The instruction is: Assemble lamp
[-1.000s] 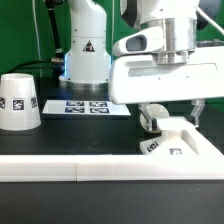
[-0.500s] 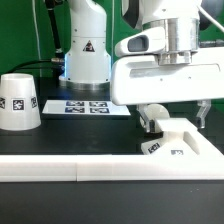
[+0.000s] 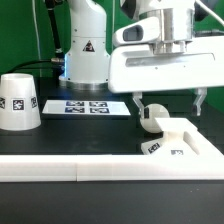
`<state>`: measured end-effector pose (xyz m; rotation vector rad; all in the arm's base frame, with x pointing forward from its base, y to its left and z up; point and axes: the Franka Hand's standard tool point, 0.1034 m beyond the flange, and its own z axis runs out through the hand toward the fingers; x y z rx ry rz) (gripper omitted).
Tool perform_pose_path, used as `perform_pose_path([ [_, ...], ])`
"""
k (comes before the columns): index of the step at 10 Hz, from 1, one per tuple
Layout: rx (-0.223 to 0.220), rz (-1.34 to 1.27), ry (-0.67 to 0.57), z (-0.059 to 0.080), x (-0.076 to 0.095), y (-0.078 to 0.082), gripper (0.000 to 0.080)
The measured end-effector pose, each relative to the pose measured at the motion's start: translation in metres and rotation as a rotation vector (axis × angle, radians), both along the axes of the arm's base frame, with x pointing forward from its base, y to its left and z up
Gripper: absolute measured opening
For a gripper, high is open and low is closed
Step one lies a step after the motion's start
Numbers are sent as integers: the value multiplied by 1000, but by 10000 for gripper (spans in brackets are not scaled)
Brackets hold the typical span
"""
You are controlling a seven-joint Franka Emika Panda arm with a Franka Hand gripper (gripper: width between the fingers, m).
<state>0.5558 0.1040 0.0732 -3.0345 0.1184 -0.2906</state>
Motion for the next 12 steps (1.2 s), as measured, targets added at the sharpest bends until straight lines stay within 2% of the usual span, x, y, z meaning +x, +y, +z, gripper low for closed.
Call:
perform_pose_path([
  [1,-2,-1,3,7,-11,-2,698],
  [3,0,-24,22,18,-44,-12,698],
  [4,-4,-28,28,19,-58,-18,698],
  [6,-17,-27,8,11,-85,-27,698],
  [10,-11,-46,24,10,-85,-27,698],
  [11,19,-163,87,8,-87,-27,698],
  [12,30,-187,113,8,-81,-24,698],
])
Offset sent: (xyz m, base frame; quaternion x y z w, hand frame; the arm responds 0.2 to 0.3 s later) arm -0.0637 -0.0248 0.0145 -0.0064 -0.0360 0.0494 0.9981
